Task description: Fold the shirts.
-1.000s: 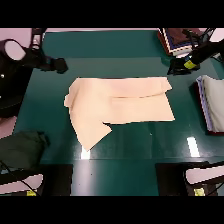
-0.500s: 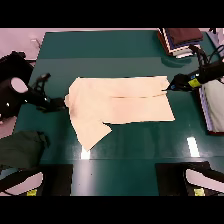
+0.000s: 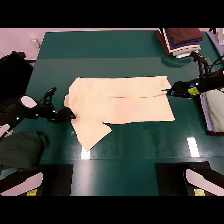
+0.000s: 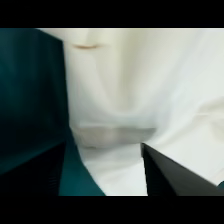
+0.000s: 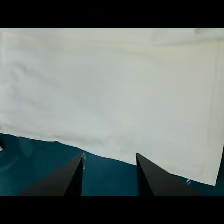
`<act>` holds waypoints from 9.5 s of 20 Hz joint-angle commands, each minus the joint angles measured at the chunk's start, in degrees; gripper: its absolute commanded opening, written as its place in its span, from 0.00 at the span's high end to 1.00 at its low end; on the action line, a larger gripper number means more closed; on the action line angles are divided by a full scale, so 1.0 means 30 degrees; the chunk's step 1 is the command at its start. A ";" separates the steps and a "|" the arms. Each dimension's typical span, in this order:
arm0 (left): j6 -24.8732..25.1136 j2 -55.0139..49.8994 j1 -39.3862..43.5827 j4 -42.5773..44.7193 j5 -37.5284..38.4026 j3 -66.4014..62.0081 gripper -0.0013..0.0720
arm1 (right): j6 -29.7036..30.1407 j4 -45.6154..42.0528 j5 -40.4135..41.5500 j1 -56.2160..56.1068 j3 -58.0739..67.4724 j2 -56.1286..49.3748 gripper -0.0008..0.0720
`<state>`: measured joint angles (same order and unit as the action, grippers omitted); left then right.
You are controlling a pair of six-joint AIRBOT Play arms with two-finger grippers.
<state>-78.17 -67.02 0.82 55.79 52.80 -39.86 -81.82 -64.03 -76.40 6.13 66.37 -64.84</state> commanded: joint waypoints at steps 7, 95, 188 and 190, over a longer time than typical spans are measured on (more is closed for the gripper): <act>0.0204 0.0066 0.1224 0.0342 0.1217 -0.1588 0.95 | 0.0226 -0.0211 -0.1421 0.3402 -0.0809 0.0102 0.49; 0.2208 -0.1887 -0.3912 0.1428 0.3774 -0.2004 0.15 | 0.0437 -0.0539 -0.1304 -0.0386 0.1260 -0.1173 0.49; -0.0787 -0.9340 -0.1676 0.2055 0.8400 -1.4156 0.25 | -0.0342 -0.3228 -0.0707 0.1486 0.6207 -0.8801 0.39; -0.0729 -0.7541 -0.1625 0.3366 0.8153 -1.3070 0.25 | -0.0335 -0.3162 -0.0678 0.1705 0.5238 -0.7417 0.40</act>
<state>-79.26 -93.80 -3.95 62.67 76.64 -81.54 -82.83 -73.60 -77.89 10.81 83.99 -90.41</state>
